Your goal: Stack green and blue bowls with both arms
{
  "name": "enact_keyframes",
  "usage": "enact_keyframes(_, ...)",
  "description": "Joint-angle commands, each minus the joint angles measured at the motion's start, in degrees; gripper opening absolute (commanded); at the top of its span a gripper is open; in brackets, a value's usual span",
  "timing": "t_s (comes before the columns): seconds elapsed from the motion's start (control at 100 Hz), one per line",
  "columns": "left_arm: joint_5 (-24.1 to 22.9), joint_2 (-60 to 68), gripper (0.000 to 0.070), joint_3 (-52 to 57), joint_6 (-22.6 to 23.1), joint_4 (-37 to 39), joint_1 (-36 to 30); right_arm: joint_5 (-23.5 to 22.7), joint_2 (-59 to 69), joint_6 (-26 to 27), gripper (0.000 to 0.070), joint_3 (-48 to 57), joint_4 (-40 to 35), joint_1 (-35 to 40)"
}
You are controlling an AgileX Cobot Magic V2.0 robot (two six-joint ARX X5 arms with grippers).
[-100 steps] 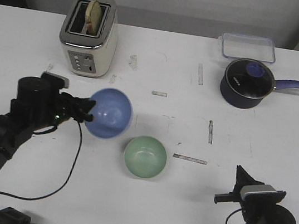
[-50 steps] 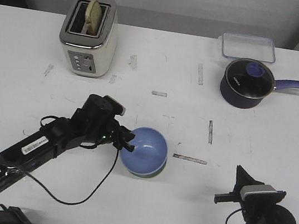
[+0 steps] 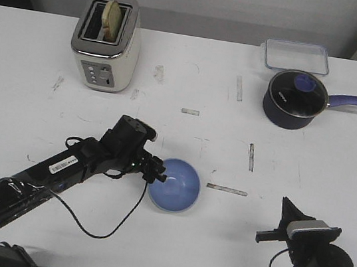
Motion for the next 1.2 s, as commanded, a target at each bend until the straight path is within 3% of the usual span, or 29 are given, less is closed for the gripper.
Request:
enact_keyframes(0.0, 0.24, 0.55, 0.0582, 0.94, -0.17, 0.26, -0.57, -0.02, 0.17, -0.59, 0.0, 0.46, 0.5, 0.11)
enact_keyframes(0.05, 0.24, 0.52, 0.0613, 1.14, -0.17, 0.31, -0.57, -0.02, 0.17, -0.59, 0.0, 0.46, 0.5, 0.11)
enact_keyframes(0.37, -0.28, -0.5, 0.0586, 8.55, 0.07, -1.73, 0.13, -0.02, 0.17, -0.59, 0.0, 0.46, 0.5, 0.11)
enact_keyframes(0.48, -2.56, -2.14, 0.0419, 11.89, 0.33, -2.6, 1.2, -0.02, 0.17, -0.59, 0.0, 0.46, 0.5, 0.11)
enact_keyframes(0.66, -8.76, -7.39, 0.0, 13.64, 5.4, -3.1, 4.33, -0.04, 0.17, -0.59, 0.0, 0.46, 0.52, 0.11)
enact_keyframes(0.88, -16.37, -13.16, 0.0001, 13.62, 14.05, -10.93, 11.32, -0.04, 0.15, -0.59, 0.0, 0.46, 0.52, 0.11)
enact_keyframes(1.01, -18.51, -16.02, 0.0001, 12.48, 13.49, -18.03, 17.14, -0.02, 0.15, -0.59, 0.0, 0.46, 0.98, 0.11)
enact_keyframes(1.19, -18.49, -28.57, 0.0001, -1.42, 13.4, -9.16, 23.39, -0.04, 0.15, -0.59, 0.0, 0.46, 1.18, 0.11)
